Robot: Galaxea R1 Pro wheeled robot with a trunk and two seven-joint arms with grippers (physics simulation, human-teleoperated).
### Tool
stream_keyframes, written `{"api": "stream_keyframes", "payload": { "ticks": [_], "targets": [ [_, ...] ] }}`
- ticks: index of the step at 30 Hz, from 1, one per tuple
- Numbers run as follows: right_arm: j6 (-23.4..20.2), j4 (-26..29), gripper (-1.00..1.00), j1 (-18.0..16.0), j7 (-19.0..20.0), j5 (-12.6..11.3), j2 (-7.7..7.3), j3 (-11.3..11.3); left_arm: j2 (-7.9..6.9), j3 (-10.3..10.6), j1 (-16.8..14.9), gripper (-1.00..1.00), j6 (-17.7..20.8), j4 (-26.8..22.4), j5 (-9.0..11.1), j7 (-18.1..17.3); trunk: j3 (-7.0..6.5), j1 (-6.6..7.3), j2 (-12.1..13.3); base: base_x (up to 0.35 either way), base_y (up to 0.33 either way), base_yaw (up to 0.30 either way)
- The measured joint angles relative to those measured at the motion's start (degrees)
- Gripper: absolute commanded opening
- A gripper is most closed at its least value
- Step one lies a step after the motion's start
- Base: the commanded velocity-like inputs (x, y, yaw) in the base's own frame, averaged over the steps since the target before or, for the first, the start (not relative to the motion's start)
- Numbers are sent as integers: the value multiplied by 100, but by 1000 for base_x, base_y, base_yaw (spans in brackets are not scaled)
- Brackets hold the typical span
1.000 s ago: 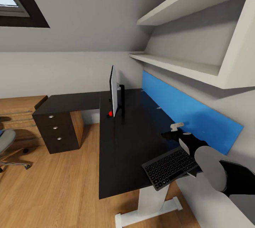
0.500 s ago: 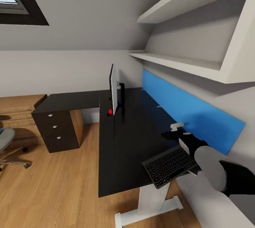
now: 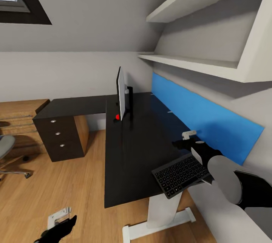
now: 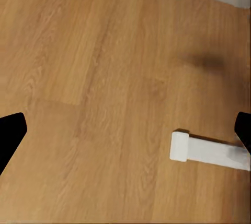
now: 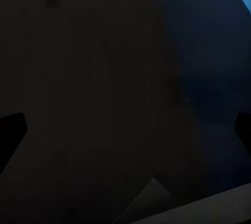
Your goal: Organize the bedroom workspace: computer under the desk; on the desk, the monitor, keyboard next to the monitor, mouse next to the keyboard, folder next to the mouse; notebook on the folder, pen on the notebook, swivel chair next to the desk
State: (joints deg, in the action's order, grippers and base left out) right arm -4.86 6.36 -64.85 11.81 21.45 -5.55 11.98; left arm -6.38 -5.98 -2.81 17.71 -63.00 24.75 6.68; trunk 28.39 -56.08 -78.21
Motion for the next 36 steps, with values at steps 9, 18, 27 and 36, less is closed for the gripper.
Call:
{"api": "stream_keyframes", "payload": {
  "ticks": [9, 18, 27, 36],
  "targets": [
    [0, 1, 100, 0, 0, -6, 5, 9, 24, -290, 3, 100, 1325, -1679, 786, -18, 37, -45, -82, 0, 0, 0],
    [0, 1, 100, 0, 0, -6, 8, 10, 52, -293, 3, 100, 1413, -1212, 886, -36, 37, -45, -82, 0, 0, 0],
    [0, 1, 100, 0, 0, -6, 9, 10, 58, -284, 3, 100, 1243, -906, 803, -37, 37, -44, -82, 38, 0, 0],
    [-9, -33, 100, 0, -4, 1, 8, 2, 58, -283, 3, 100, 995, -816, 771, -43, 37, -44, -82, 177, -1, 0]
  ]
}}
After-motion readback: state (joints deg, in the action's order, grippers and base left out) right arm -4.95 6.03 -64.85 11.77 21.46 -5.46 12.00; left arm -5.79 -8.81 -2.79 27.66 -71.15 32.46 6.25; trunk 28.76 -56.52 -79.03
